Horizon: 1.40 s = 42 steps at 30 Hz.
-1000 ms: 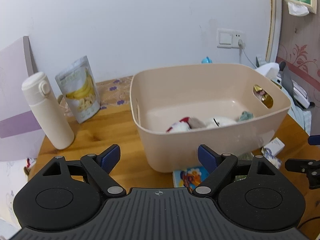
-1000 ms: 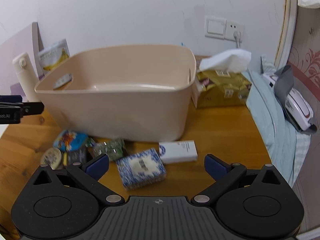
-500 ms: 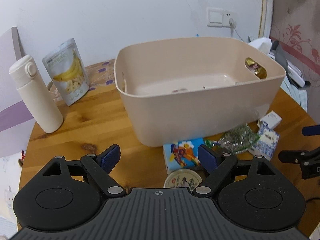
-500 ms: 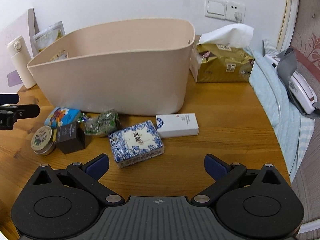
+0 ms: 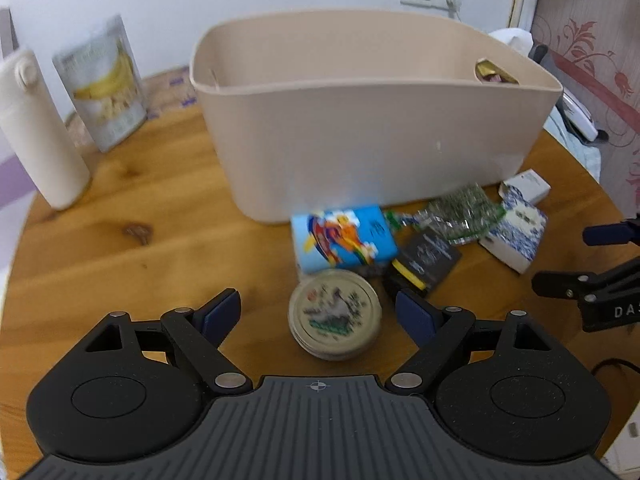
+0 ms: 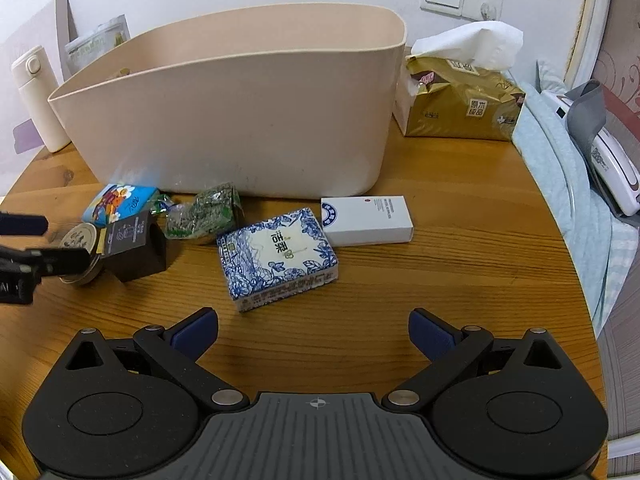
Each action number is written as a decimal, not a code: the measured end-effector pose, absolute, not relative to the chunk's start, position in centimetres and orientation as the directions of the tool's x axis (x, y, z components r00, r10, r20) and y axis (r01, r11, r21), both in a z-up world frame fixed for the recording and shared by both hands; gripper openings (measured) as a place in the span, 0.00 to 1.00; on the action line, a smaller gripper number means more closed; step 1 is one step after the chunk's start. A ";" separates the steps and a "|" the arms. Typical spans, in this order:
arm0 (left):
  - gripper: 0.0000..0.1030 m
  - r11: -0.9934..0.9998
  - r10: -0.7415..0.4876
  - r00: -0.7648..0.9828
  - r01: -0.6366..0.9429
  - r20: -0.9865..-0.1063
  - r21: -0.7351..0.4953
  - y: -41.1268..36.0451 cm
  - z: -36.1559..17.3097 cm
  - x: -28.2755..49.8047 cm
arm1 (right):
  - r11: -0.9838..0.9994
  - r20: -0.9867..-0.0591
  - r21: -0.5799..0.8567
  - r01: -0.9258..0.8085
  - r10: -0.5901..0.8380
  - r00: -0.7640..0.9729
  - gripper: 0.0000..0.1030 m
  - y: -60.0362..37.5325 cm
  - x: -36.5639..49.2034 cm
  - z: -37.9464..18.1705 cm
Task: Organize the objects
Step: 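Move both grippers back toward the tin and patterned box on the table, then grasp the round tin with the left gripper while the right grasps the blue-and-white box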
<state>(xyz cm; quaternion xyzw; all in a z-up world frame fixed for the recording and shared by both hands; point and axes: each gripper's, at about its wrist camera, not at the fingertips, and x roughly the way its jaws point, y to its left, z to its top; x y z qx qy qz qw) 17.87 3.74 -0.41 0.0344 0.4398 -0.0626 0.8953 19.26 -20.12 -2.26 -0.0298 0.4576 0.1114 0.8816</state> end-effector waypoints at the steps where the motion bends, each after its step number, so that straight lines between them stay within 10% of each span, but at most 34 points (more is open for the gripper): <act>1: 0.84 0.990 -0.084 0.599 0.141 -0.796 0.001 3.6 -0.6 17.8 | 0.973 -0.815 0.048 -0.226 0.169 0.554 1.00 -20.1 19.3 -2.3; 26: 0.83 0.993 -0.058 0.583 0.115 -0.810 0.012 3.5 -2.4 18.7 | 0.963 -0.772 -0.004 -0.268 0.167 0.613 1.00 -18.2 20.9 -3.8; 35: 0.63 0.997 -0.045 0.621 0.083 -0.782 0.008 4.1 -2.2 18.9 | 0.967 -0.751 -0.006 -0.254 0.163 0.640 1.00 -17.4 21.8 -4.1; 42: 0.54 0.995 -0.052 0.630 0.096 -0.775 0.011 4.1 -2.2 18.8 | 0.961 -0.736 -0.006 -0.278 0.184 0.652 0.76 -16.6 21.5 -3.7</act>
